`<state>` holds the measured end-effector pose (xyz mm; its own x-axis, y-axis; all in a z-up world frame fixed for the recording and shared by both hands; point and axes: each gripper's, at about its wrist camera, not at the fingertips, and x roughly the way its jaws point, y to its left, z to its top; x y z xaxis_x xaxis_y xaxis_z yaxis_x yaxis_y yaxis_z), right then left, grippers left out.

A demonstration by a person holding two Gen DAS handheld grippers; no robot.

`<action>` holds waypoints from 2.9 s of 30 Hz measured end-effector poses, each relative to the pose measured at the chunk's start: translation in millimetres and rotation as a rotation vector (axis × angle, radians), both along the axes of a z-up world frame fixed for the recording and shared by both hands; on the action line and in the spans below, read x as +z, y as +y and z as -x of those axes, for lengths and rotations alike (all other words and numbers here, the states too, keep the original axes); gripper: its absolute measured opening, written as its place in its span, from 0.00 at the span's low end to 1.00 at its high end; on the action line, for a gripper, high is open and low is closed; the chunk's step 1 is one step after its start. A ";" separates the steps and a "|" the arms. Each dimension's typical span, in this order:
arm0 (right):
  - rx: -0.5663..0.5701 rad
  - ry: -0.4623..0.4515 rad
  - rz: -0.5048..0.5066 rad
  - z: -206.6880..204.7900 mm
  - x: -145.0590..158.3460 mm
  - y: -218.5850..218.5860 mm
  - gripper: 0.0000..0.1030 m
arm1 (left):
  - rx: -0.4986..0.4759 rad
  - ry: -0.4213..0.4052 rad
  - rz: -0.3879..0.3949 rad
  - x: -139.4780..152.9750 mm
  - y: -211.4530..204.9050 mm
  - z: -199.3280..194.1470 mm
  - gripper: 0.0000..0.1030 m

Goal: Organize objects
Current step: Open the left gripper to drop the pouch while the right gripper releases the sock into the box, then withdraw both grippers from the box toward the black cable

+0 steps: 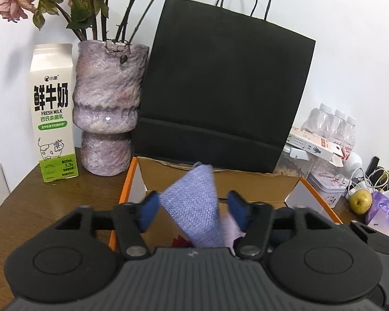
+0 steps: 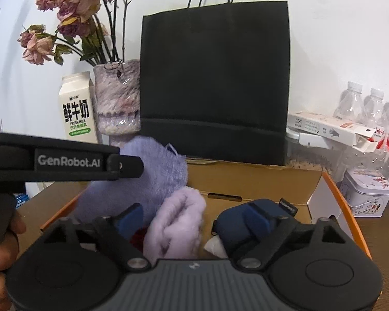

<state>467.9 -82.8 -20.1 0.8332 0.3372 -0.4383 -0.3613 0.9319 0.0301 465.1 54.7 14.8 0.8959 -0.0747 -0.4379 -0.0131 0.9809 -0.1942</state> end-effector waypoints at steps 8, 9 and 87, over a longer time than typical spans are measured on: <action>-0.035 -0.011 0.005 1.1 2.8 -4.9 0.95 | 0.046 -0.015 -0.006 3.5 3.4 3.1 1.00; -0.036 -0.013 0.007 1.2 2.9 -4.4 0.97 | 0.050 -0.014 -0.008 3.5 3.7 3.3 1.00; -0.016 -0.041 0.060 208.7 -28.1 -0.6 1.00 | 0.137 0.041 -0.066 -18.6 59.0 207.0 1.00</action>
